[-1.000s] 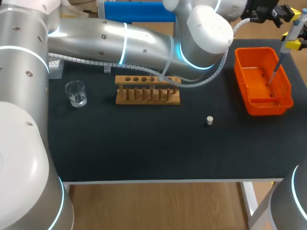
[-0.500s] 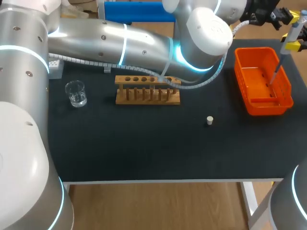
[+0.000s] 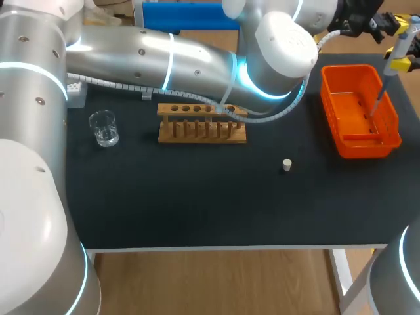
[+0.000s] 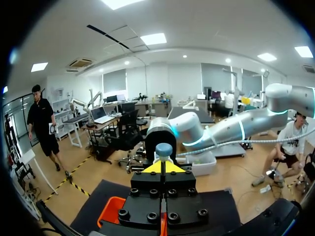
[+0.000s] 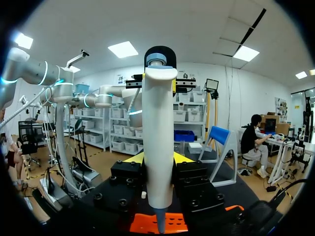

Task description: Invert the test tube, pick up the pipette, mount the tip to pipette, aspirate from beaker and dispense into the tube, eject the tip, return the pipette, and cap with the stopper.

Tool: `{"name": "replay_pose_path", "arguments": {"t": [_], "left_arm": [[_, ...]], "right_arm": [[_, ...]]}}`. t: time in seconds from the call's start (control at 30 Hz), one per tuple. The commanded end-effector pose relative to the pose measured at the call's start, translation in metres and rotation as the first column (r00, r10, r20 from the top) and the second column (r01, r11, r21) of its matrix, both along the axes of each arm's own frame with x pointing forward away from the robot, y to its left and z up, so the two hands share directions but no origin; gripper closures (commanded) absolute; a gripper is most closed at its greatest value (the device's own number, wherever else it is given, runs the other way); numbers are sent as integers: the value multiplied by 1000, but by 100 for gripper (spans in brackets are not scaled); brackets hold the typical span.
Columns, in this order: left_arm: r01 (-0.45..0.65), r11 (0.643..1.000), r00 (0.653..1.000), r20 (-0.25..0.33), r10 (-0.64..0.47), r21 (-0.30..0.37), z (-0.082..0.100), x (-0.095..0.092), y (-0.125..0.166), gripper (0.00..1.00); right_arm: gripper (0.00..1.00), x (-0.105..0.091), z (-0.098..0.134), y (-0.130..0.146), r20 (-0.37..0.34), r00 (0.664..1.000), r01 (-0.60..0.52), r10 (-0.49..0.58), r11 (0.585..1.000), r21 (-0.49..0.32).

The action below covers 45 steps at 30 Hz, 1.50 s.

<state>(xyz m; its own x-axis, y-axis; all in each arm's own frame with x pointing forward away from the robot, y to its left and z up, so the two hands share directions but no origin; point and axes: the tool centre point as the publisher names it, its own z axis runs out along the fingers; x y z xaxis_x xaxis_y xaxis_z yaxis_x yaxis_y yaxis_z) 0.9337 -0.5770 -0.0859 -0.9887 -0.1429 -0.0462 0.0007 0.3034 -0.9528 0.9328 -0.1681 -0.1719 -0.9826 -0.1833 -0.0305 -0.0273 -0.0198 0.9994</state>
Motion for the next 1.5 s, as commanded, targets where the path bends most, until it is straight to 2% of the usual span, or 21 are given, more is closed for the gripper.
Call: {"name": "replay_pose_path", "arguments": {"t": [0.03, 0.87, 1.23, 1.27, 1.3, 1.33, 1.5], "left_arm": [[8, 999, 1000, 9, -8, -43, -14, 2, -5, 100], [2, 999, 1000, -7, -2, -45, -35, -2, -6, 100], [-28, 999, 999, 38, 30, -46, -3, 2, 4, 100], [-28, 999, 999, 40, 29, -46, 0, 3, 5, 63], [-27, 999, 999, 44, 29, -47, 3, 3, 5, 9], [-28, 999, 998, 47, 30, -46, 6, 4, 6, 0], [-13, 999, 998, 63, 15, -30, 19, 6, 11, 0]], "right_arm": [[100, 3, 7, -1, 1, 1000, -9, 9, 1000, 0], [100, 3, 7, -1, 1, 1000, -9, 9, 1000, 0], [100, 3, 7, -1, 1, 1000, -9, 9, 1000, 0], [100, 3, 7, -1, 1, 1000, -9, 9, 1000, 0], [100, 3, 7, -1, 1, 1000, -9, 9, 1000, 0], [100, 3, 7, -1, 1, 1000, -9, 9, 1000, 0], [100, 3, 7, -1, 1, 1000, -9, 9, 1000, 0]]}}
